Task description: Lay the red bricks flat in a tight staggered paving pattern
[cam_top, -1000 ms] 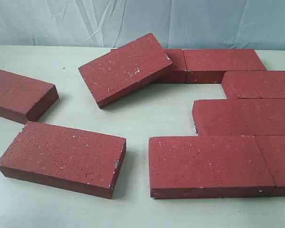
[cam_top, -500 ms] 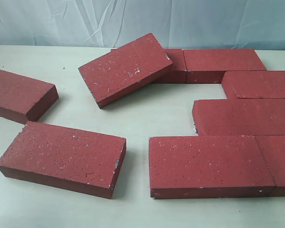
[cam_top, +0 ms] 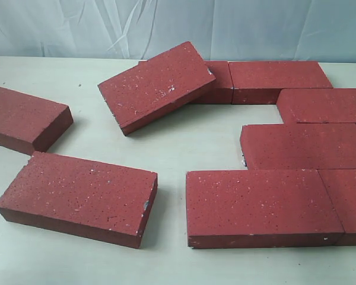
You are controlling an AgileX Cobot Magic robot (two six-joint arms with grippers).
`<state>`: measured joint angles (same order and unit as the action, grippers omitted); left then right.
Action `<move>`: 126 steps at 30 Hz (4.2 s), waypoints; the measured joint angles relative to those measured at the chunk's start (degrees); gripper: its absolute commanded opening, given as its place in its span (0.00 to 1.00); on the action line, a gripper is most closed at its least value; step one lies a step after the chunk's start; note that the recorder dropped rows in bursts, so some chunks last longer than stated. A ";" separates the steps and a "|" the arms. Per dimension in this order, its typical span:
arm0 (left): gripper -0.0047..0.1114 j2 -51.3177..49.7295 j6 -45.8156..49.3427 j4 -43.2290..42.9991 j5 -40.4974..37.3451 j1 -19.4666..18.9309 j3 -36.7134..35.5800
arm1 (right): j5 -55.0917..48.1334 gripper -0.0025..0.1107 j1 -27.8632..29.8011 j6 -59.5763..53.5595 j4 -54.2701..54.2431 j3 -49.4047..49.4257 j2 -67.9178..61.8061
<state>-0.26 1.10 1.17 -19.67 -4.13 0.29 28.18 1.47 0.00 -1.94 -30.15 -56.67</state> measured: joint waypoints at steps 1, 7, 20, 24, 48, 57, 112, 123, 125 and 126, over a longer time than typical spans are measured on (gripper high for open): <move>0.04 0.00 0.00 0.00 0.00 0.00 0.00 | -3.20 0.02 0.00 0.00 0.00 -2.26 -2.15; 0.04 0.00 0.00 0.00 0.00 0.00 0.00 | -16.11 0.02 0.00 0.00 0.00 -13.54 -12.71; 0.04 0.00 0.00 0.00 0.00 0.00 0.00 | -39.43 0.02 -6.78 0.00 -0.15 -33.07 -29.29; 0.04 0.00 0.00 0.00 0.00 0.00 0.00 | -45.28 0.02 -9.54 0.00 -0.15 -38.95 -34.38; 0.04 0.00 -0.04 0.00 0.10 0.00 0.00 | -69.70 0.02 -17.67 -2.98 -3.14 -87.42 -76.51; 0.04 0.00 -0.04 0.00 0.10 0.00 0.00 | -75.76 0.02 -18.68 -7.47 -6.31 -87.87 -79.95; 0.04 0.00 -0.04 0.00 0.10 0.00 0.00 | -65.09 0.02 -25.04 -5.04 -12.96 -88.30 -81.74; 0.04 0.00 -0.04 -0.10 0.10 0.00 0.00 | -71.24 0.02 -25.14 -5.85 -13.73 -88.30 -81.06; 0.04 0.00 -0.04 -0.10 0.10 0.00 0.00 | -70.52 0.02 -25.14 -5.94 -14.24 -88.30 -80.64; 0.04 0.00 -0.04 -0.10 0.10 0.00 0.00 | -70.41 0.02 -25.14 -5.94 -14.82 -88.30 -80.36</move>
<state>-0.26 1.06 1.07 -19.58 -4.13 0.29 -42.23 -23.66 -5.94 -16.76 -118.45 -137.03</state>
